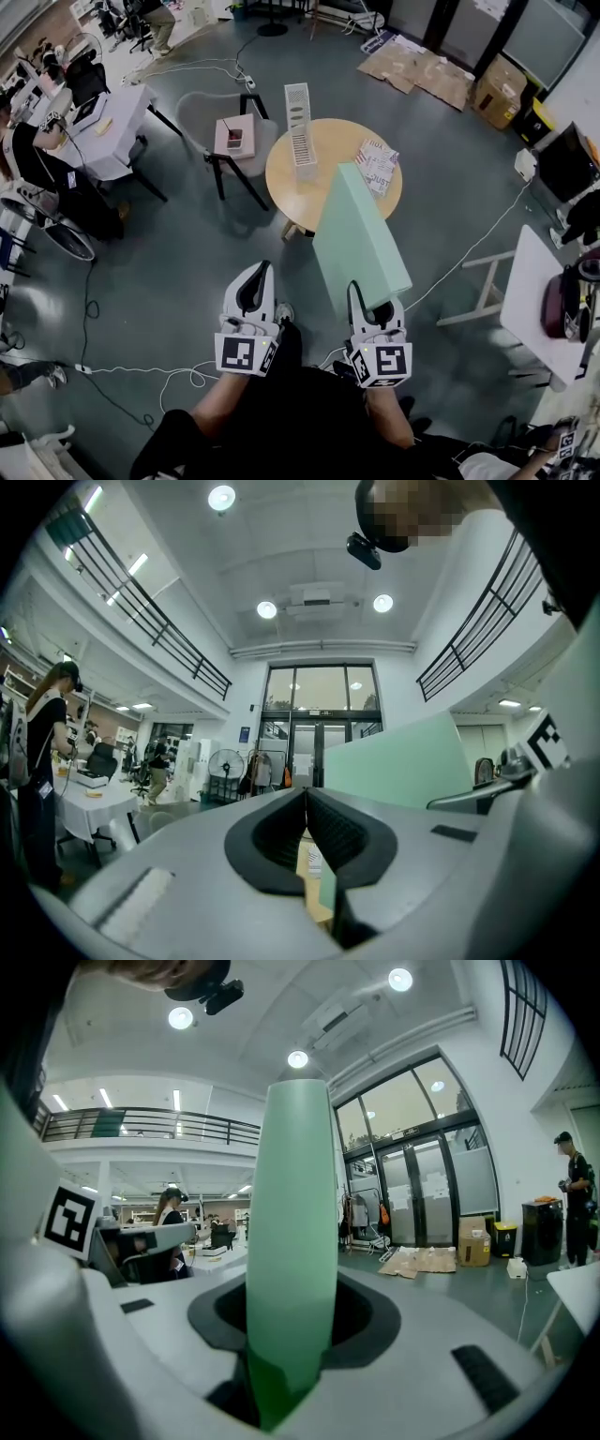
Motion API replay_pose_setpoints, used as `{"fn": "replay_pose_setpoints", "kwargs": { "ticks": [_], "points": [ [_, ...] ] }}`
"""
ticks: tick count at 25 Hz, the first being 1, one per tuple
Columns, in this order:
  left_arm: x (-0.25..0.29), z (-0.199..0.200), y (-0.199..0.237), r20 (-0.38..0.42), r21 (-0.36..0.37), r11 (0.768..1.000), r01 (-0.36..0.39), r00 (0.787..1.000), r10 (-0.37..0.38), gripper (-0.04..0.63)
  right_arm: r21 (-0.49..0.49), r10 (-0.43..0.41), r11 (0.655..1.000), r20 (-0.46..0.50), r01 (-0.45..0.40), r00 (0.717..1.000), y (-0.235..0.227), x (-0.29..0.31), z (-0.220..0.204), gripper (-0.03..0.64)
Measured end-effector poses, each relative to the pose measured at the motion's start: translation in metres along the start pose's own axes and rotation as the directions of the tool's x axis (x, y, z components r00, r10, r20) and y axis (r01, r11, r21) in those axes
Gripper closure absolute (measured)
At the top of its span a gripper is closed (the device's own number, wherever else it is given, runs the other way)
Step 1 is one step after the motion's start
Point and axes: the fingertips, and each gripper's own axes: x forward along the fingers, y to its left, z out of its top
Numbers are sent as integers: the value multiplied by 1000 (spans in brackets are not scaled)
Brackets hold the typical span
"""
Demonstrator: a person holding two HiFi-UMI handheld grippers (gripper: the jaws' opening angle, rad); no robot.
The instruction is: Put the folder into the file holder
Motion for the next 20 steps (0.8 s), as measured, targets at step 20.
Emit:
{"fn": "replay_pose_setpoints", "kwargs": {
  "ticks": [20],
  "points": [
    [131, -9, 121, -33, -18, 1000, 25, 999, -26, 588, 14, -40, 999, 0, 40, 999, -1, 173, 35, 474]
  ]
}}
